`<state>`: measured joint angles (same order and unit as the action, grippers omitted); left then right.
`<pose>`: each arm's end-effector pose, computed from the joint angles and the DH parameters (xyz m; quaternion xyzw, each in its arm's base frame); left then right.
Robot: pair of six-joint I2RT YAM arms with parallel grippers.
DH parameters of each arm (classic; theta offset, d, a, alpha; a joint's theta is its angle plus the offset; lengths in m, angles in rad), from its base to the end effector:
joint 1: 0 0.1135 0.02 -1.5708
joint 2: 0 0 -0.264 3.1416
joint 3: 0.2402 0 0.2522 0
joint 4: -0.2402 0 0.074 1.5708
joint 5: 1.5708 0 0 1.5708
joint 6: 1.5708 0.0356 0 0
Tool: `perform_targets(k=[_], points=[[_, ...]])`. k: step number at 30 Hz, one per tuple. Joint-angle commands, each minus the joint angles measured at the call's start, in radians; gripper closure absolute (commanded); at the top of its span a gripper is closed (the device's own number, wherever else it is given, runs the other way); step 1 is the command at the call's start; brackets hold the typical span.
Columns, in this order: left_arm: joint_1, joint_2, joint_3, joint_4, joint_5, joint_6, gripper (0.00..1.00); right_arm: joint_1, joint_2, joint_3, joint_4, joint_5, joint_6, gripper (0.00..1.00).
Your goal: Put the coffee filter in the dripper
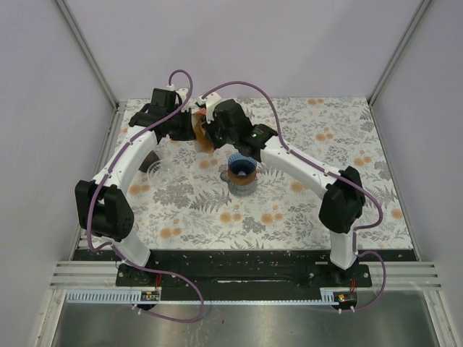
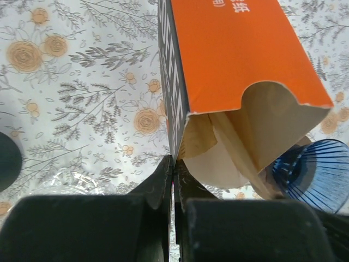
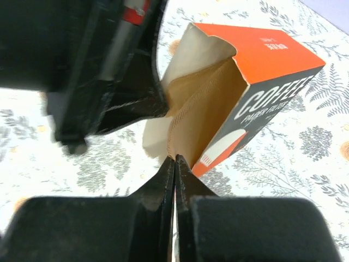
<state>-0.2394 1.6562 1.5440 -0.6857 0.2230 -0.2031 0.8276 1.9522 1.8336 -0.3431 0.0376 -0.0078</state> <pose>0.3562 -0.0950 0.3309 0.0586 0.9196 -0.1828 0.3428 0.3168 0.3427 0.3403 -0.3358 0.7809 0.1951 0.4892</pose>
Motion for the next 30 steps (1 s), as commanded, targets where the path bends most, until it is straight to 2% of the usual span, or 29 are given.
perform_targets(k=[1,5,12,19,26,30], points=[[0.012,0.005,0.036,0.064,-0.088,0.054,1.0,-0.011,-0.182,-0.022,0.01,-0.094,0.098,1.0],[0.029,0.019,0.041,0.087,-0.154,0.105,1.0,-0.048,-0.269,-0.074,0.009,-0.171,0.17,1.0],[0.023,0.06,0.053,0.106,-0.309,0.281,1.0,-0.16,-0.409,-0.183,-0.011,-0.294,0.278,1.0],[-0.086,0.106,-0.015,0.158,-0.505,0.517,1.0,-0.229,-0.499,-0.224,-0.082,-0.277,0.279,1.0],[-0.143,0.162,-0.038,0.164,-0.589,0.593,1.0,-0.254,-0.536,-0.254,-0.111,-0.237,0.262,1.0],[-0.205,0.149,-0.111,0.247,-0.692,0.683,1.0,-0.257,-0.539,-0.26,-0.112,-0.235,0.259,1.0]])
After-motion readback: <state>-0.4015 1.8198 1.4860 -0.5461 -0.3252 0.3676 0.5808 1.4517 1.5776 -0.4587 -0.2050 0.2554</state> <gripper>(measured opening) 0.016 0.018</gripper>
